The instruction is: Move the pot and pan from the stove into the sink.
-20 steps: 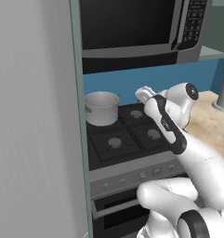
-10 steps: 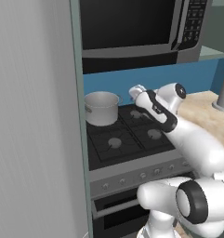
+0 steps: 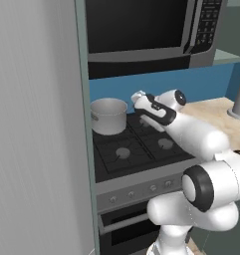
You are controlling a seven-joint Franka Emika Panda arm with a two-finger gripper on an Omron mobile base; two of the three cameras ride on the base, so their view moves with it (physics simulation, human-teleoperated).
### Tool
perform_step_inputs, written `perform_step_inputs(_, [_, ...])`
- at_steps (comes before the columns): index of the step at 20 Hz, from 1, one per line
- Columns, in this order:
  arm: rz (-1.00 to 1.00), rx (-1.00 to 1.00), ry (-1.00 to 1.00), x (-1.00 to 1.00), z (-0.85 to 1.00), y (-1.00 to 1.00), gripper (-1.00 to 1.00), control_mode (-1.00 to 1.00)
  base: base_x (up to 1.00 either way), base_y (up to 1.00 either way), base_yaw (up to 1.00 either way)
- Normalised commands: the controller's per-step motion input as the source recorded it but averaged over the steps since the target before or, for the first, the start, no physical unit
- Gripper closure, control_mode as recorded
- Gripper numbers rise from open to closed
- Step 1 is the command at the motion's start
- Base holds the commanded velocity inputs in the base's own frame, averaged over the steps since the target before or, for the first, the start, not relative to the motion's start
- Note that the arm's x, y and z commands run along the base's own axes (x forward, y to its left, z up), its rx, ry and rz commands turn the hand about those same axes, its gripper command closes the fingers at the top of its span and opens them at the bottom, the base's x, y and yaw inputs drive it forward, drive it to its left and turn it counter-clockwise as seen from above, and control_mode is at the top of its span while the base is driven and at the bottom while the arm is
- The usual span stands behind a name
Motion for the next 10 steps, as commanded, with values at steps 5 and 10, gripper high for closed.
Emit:
perform_step_inputs(5, [-0.04, 0.00, 0.00, 0.25, -0.12, 0.05, -1.00, -1.00, 0.00, 0.00, 0.00])
perform_step_inputs(10, [-0.03, 0.00, 0.01, 0.32, -0.13, 0.06, -1.00, -1.00, 0.00, 0.00, 0.00])
